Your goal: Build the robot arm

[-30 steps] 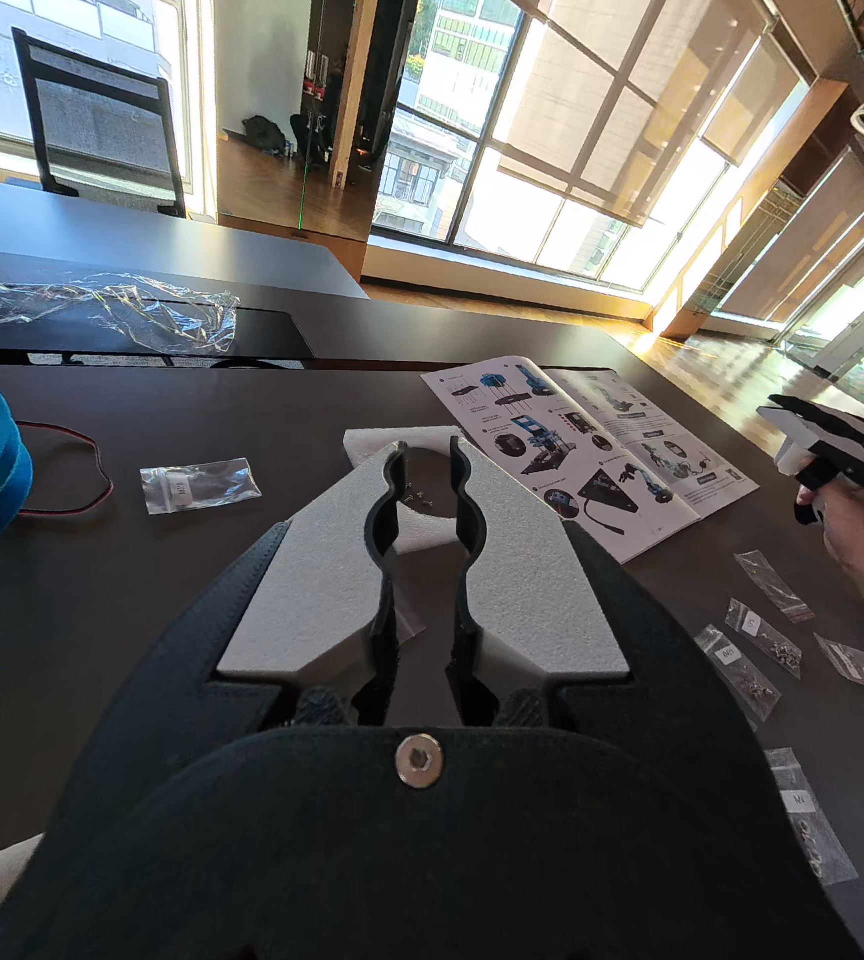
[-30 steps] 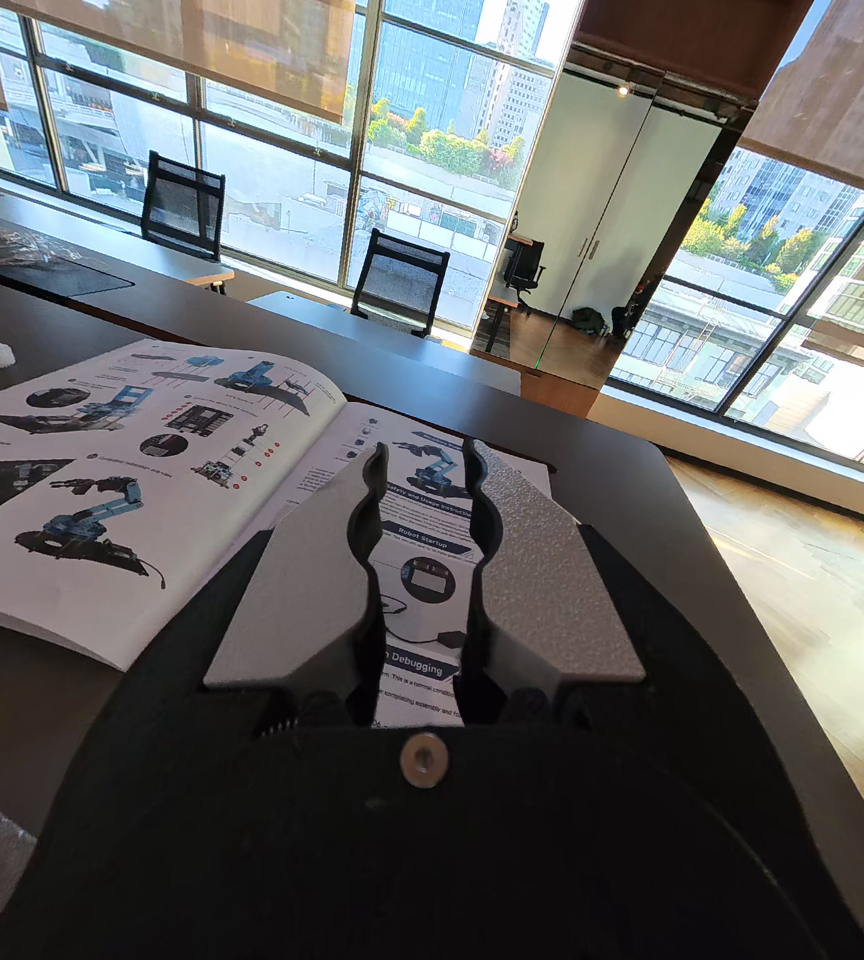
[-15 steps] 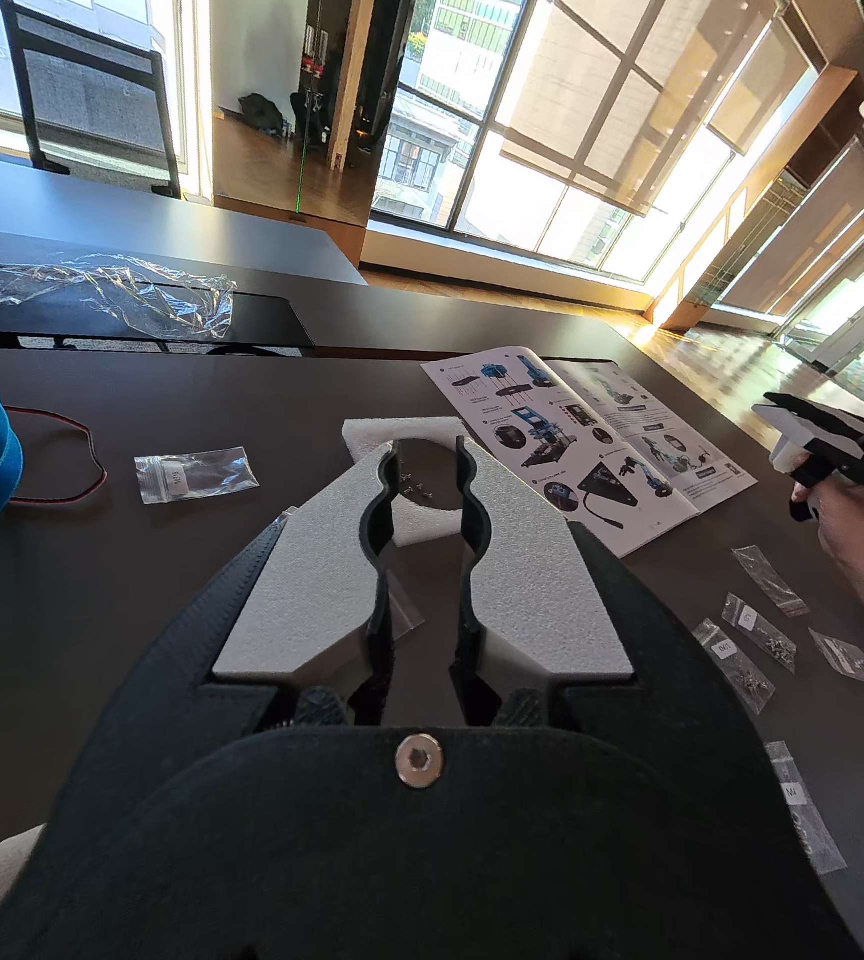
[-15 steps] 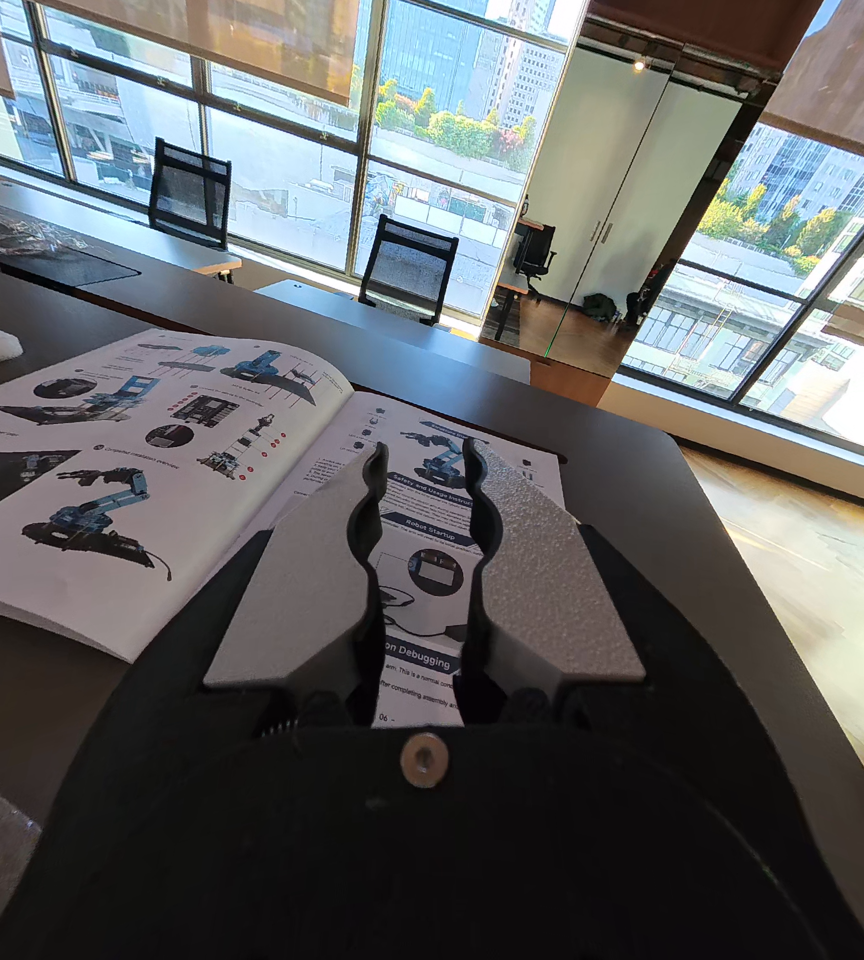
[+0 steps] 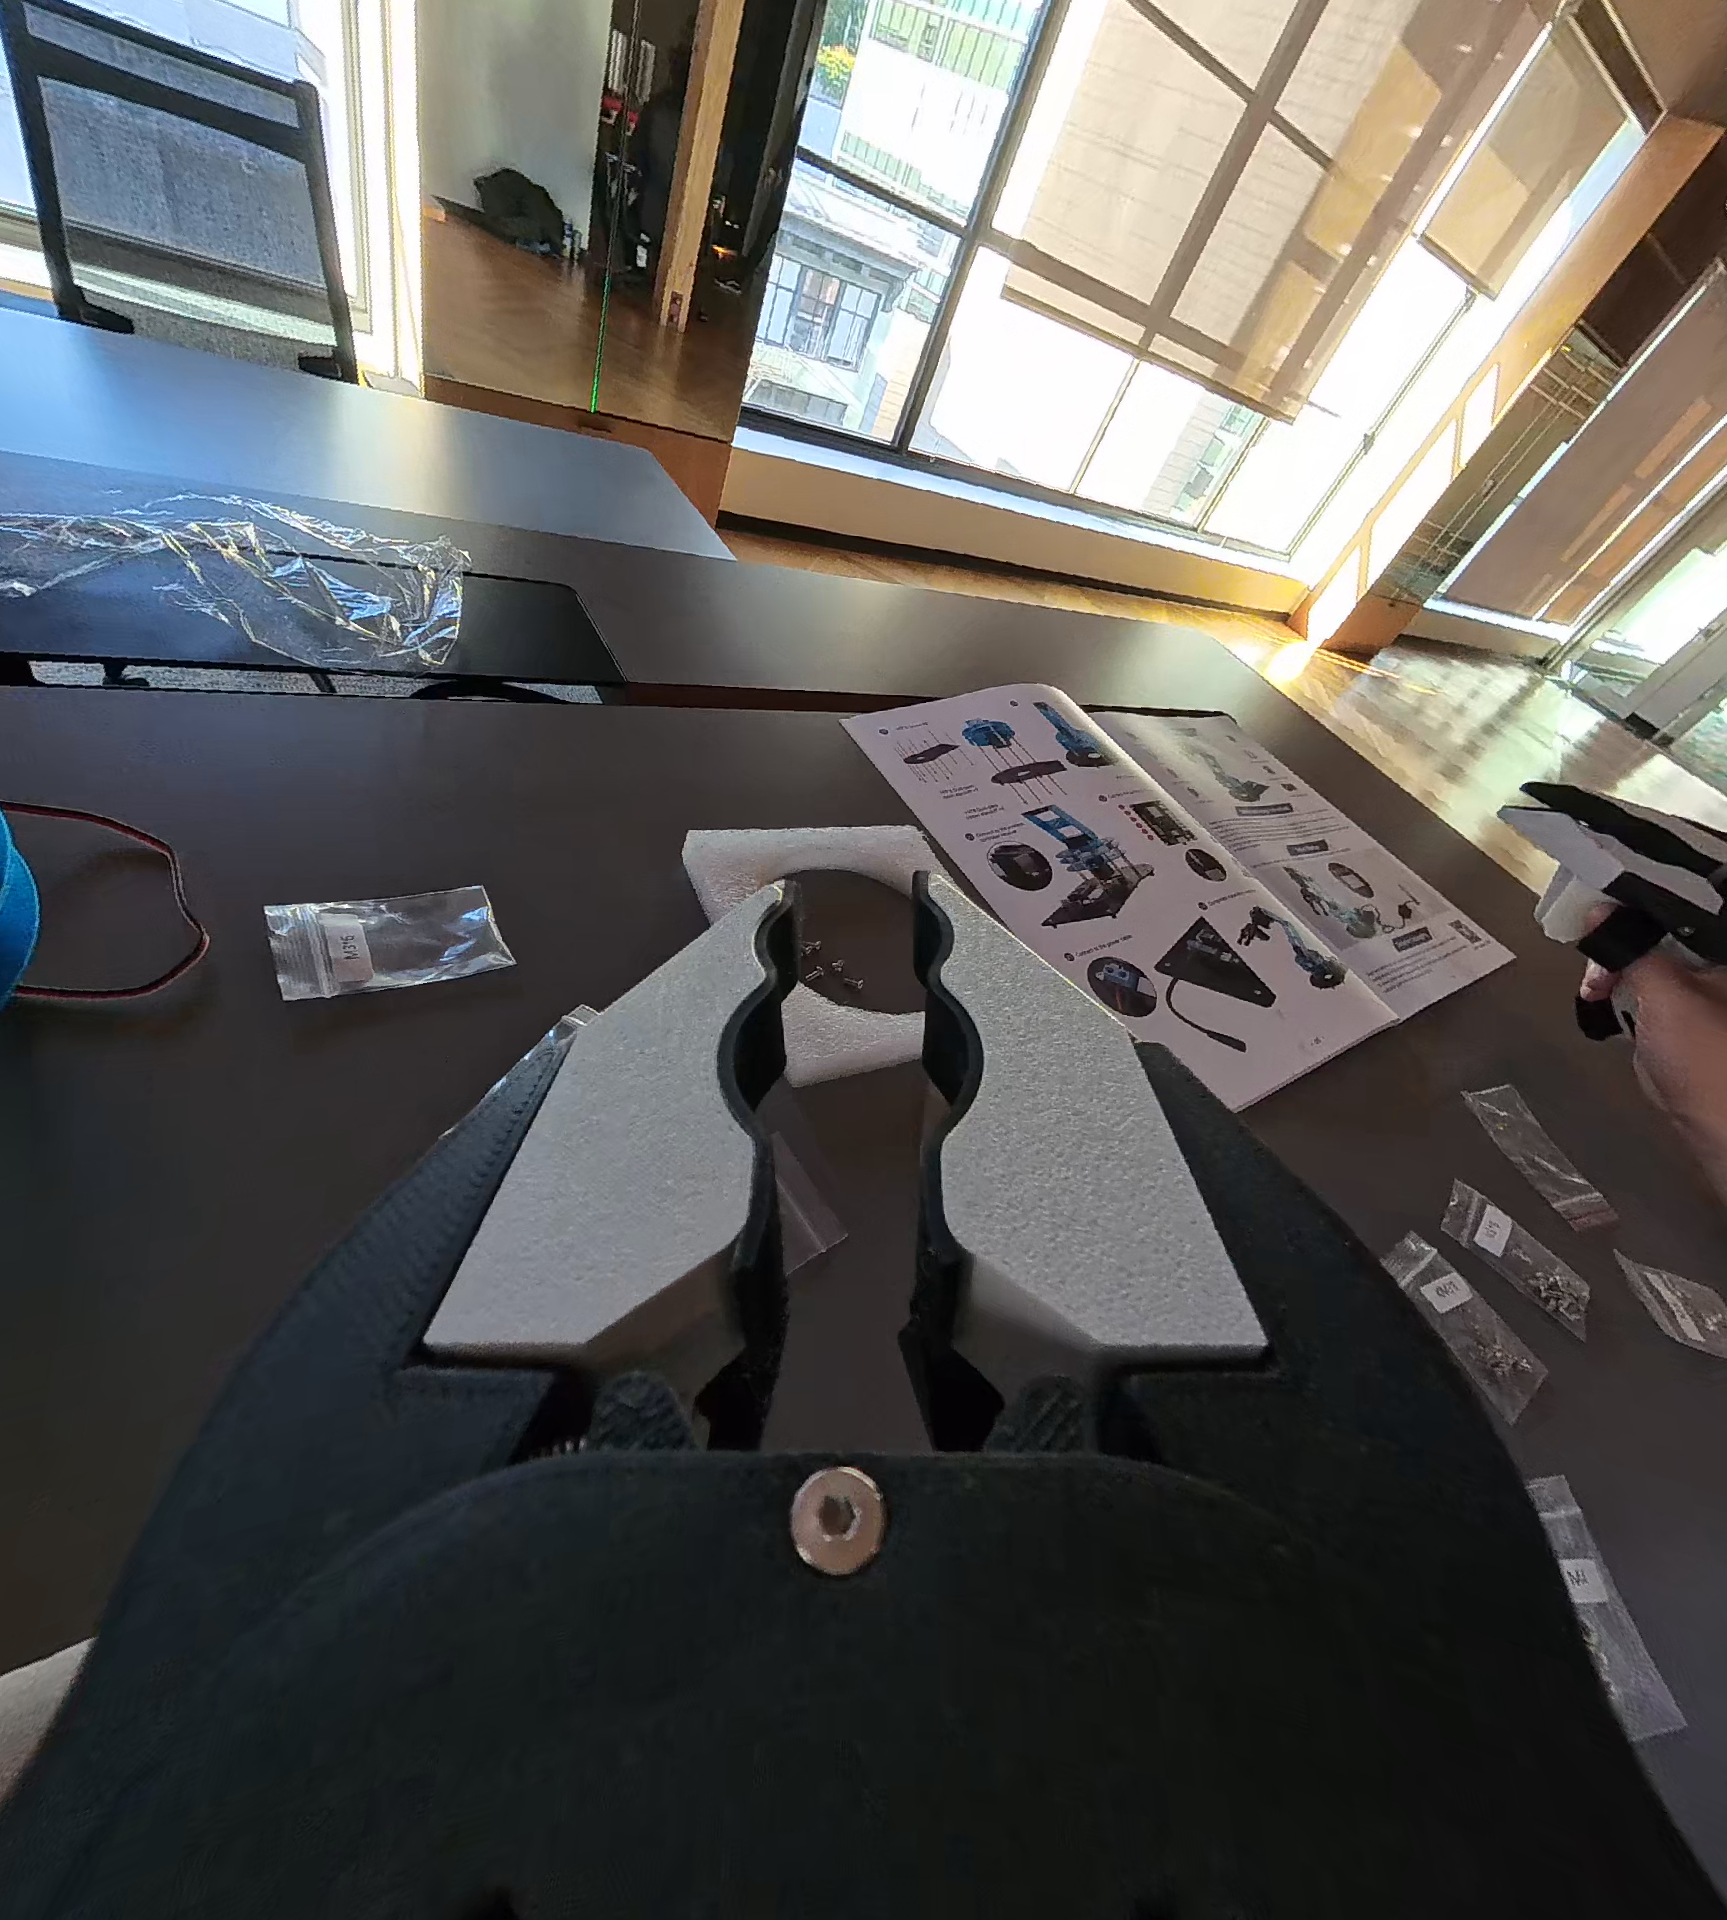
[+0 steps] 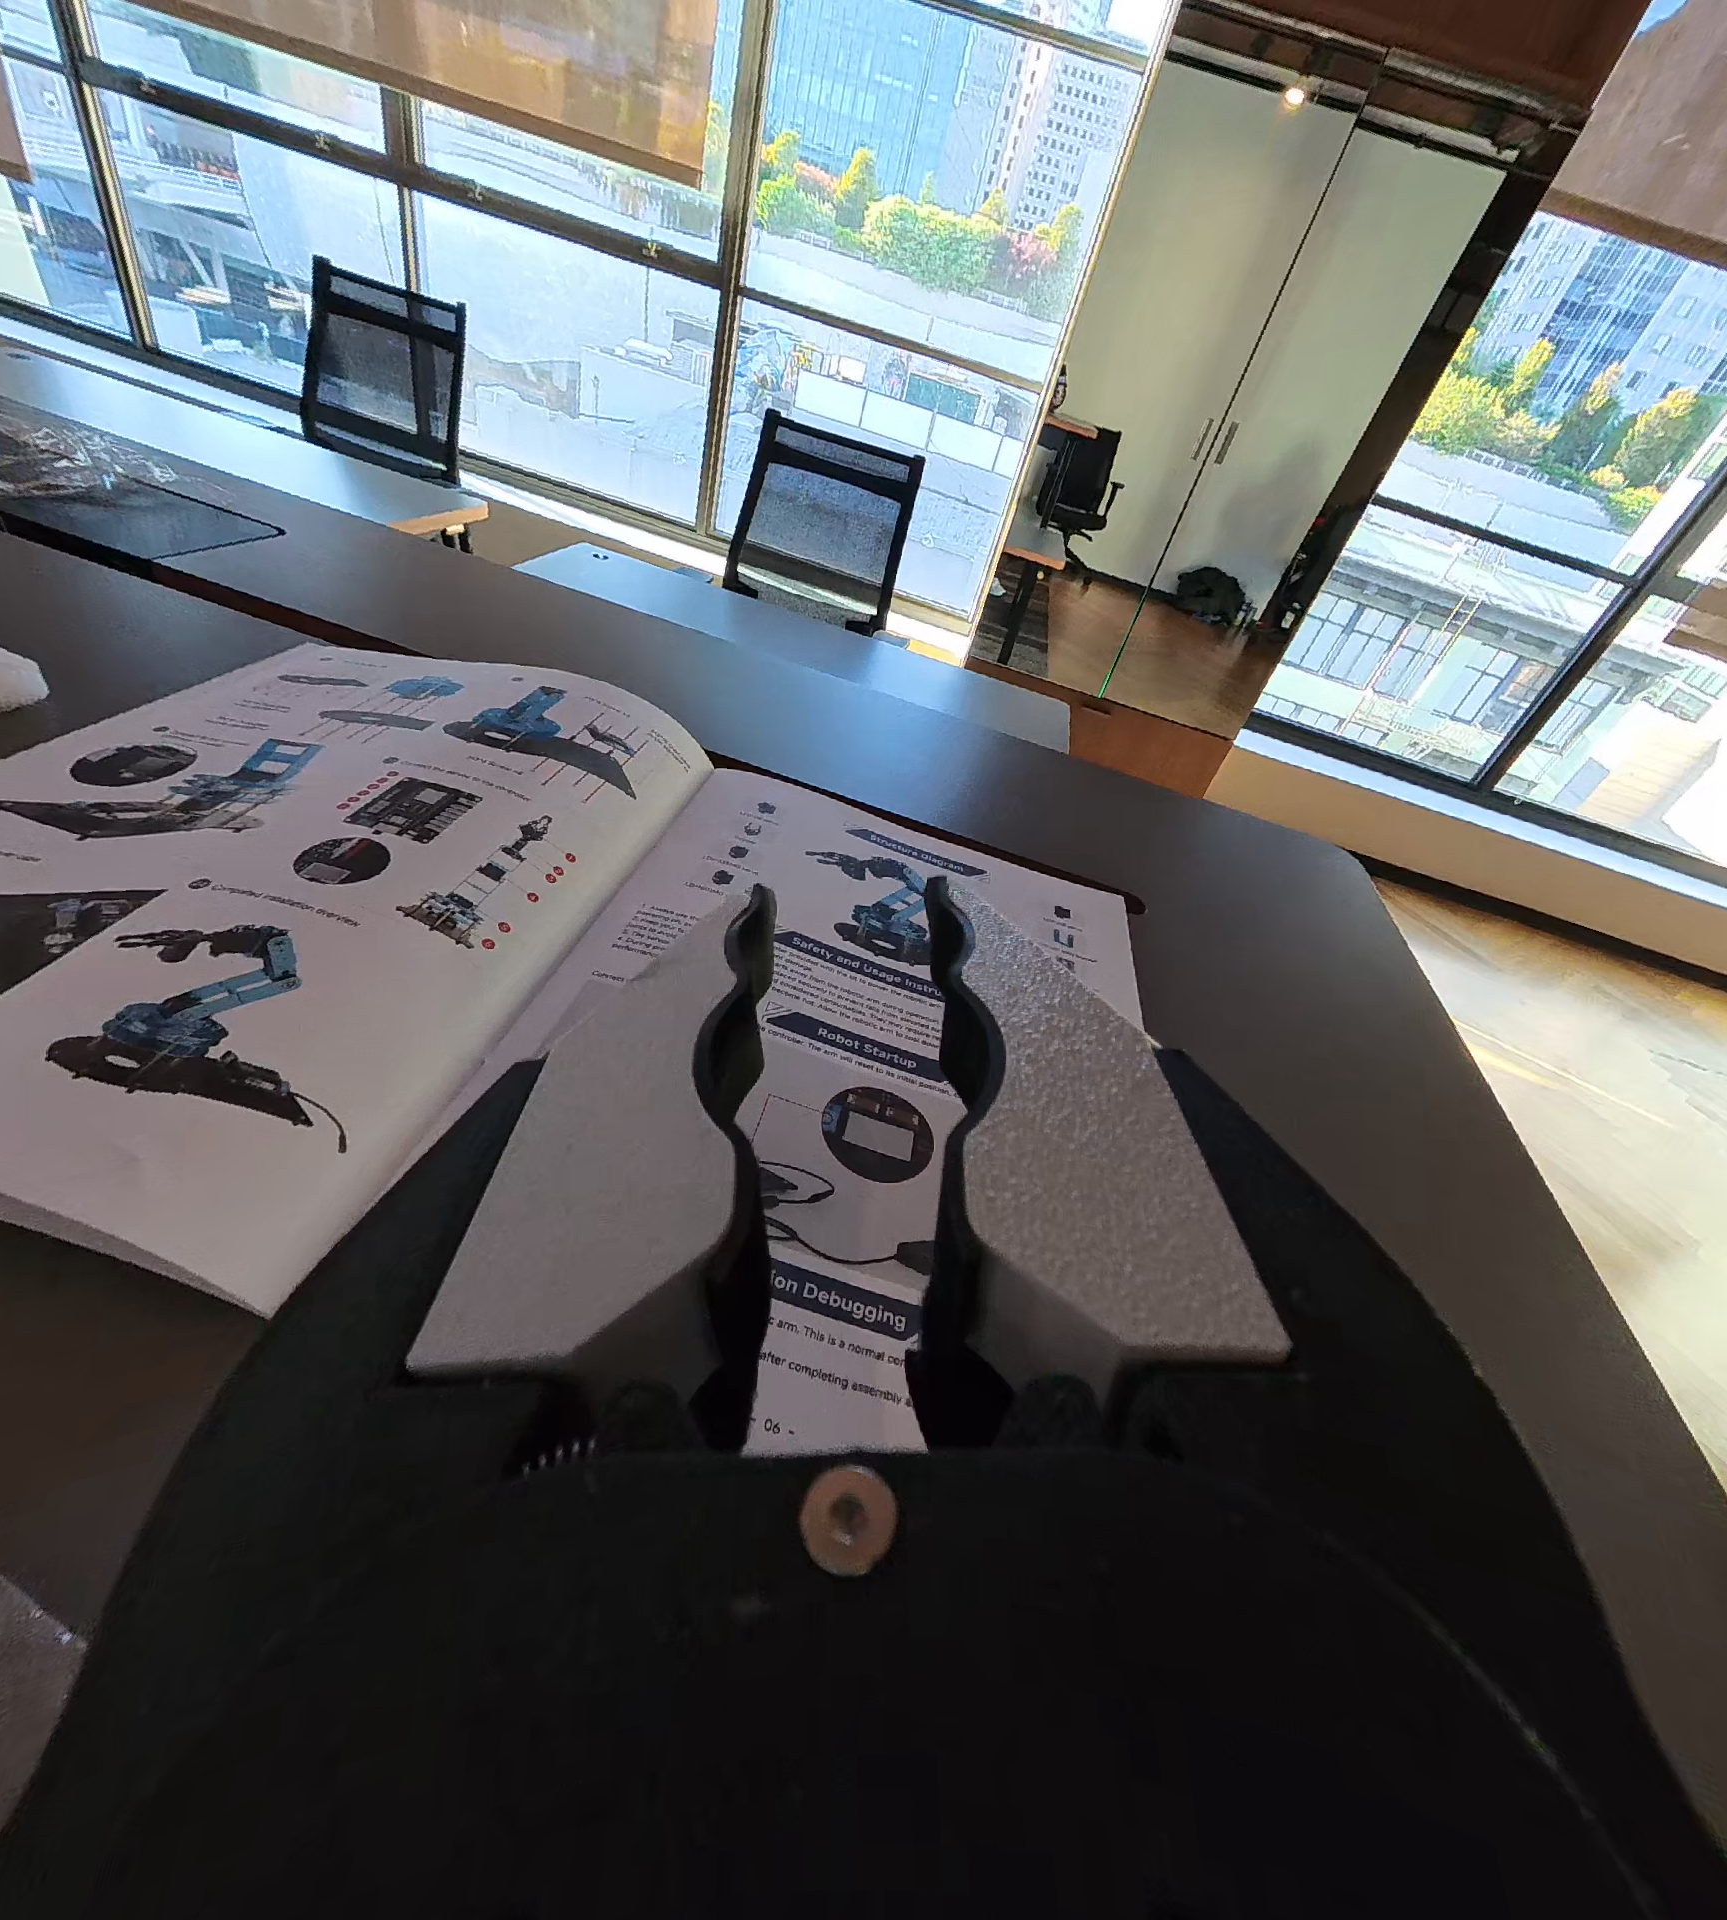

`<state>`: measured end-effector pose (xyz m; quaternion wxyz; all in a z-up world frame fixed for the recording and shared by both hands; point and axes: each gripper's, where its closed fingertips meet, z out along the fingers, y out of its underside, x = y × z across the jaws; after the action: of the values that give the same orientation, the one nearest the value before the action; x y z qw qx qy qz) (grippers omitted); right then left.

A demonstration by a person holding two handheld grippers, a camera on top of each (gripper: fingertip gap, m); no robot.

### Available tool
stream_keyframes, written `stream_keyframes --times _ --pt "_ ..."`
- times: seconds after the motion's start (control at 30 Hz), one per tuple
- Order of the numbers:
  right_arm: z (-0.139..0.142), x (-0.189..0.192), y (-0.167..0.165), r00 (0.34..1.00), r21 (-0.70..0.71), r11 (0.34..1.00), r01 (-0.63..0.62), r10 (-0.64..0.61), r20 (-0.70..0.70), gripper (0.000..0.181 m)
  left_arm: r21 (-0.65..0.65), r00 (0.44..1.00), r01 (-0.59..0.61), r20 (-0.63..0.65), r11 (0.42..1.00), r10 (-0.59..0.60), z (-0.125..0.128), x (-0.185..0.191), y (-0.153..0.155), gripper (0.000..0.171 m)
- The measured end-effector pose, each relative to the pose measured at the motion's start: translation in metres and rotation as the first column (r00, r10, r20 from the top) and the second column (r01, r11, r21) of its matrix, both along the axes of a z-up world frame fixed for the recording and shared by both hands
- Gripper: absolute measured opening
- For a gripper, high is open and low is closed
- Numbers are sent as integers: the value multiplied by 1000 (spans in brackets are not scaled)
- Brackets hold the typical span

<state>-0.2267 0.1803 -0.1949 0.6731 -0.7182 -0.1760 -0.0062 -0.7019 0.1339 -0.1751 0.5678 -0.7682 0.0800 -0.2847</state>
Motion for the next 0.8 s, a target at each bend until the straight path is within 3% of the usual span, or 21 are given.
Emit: stream_keyframes --times 0.8 --pt "-4 0 2 1000 -16 1000 0 0 2 27 -3 1000 -10 -1 1000 10 1 -2 0 19"
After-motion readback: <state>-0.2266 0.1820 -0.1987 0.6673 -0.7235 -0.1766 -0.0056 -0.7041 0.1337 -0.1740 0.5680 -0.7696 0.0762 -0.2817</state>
